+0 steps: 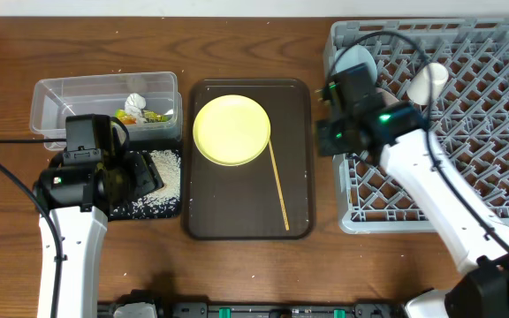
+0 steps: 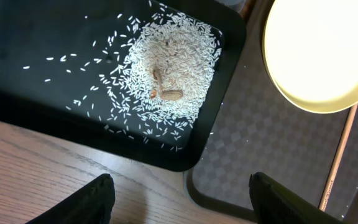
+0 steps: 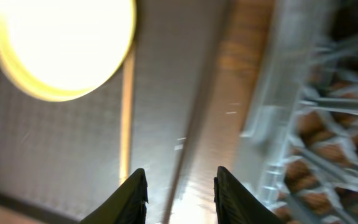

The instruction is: Sort waste into correct bins and load items into the dishwasher rack

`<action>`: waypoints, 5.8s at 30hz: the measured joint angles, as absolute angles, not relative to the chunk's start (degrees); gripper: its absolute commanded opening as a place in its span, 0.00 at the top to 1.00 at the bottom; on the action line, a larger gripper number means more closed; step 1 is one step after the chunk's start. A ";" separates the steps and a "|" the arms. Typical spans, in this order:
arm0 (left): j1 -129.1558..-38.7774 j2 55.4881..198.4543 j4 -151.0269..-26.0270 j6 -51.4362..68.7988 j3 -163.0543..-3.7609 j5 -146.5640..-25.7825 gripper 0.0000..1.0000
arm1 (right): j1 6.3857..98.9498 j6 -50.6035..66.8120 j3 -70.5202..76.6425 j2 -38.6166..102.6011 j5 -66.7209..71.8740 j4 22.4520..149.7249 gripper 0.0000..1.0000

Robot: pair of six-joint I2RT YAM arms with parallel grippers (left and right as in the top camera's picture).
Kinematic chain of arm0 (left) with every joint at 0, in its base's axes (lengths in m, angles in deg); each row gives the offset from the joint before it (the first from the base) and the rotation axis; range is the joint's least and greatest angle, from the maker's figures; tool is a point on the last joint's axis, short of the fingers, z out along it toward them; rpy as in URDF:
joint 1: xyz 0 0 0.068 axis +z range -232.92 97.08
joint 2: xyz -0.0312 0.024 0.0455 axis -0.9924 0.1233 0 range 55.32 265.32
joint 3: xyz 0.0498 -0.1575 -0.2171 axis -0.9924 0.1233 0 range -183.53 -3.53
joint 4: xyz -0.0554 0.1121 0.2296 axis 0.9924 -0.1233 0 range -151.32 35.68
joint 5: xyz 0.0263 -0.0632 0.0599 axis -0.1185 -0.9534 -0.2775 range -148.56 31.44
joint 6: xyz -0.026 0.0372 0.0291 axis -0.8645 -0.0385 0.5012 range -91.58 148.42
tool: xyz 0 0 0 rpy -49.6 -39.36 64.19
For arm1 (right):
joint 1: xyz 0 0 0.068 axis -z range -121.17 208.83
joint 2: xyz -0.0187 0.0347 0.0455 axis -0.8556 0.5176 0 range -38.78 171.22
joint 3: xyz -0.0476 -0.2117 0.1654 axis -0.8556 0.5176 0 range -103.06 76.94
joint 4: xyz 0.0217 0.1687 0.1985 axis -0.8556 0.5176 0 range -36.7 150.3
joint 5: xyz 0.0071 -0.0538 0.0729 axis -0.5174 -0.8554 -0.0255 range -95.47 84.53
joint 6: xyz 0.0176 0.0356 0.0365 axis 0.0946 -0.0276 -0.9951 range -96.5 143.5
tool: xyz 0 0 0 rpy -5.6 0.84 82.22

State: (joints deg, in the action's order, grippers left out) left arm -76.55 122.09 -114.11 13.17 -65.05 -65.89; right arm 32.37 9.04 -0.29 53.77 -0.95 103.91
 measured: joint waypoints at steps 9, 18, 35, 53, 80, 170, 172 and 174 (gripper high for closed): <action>-76.55 122.09 -114.13 13.17 -65.05 -65.87 0.28 | 22.32 7.25 -0.29 63.08 -1.02 103.48 0.59; -76.55 122.09 -114.13 13.17 -65.05 -65.87 0.28 | 18.49 2.55 -0.29 74.60 -1.81 101.68 0.60; -76.55 122.09 -114.22 13.17 -65.05 -65.87 0.28 | 20.16 -0.81 -0.67 76.55 -2.72 103.85 0.99; -76.55 122.09 -114.33 13.17 -65.05 -65.87 0.28 | 36.18 4.74 -1.32 49.88 -9.72 111.10 0.99; -76.55 122.09 -114.33 13.17 -65.05 -65.87 0.28 | 40.61 8.32 4.41 55.56 -12.84 109.01 0.70; -76.55 122.09 -114.33 13.17 -65.05 -65.87 0.28 | 44.48 26.40 -1.32 39.57 -33.89 95.83 0.99; -76.55 122.09 -114.33 13.17 -65.05 -65.87 0.28 | 44.70 27.38 -1.32 39.57 -35.14 95.80 0.99; -76.55 122.09 -114.33 13.17 -65.05 -65.87 0.28 | 44.72 29.13 -1.32 39.57 -36.84 95.72 0.99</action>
State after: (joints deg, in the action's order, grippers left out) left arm -76.55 122.09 -114.33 13.17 -65.05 -65.87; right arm 44.72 29.13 -1.32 39.57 -36.84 95.72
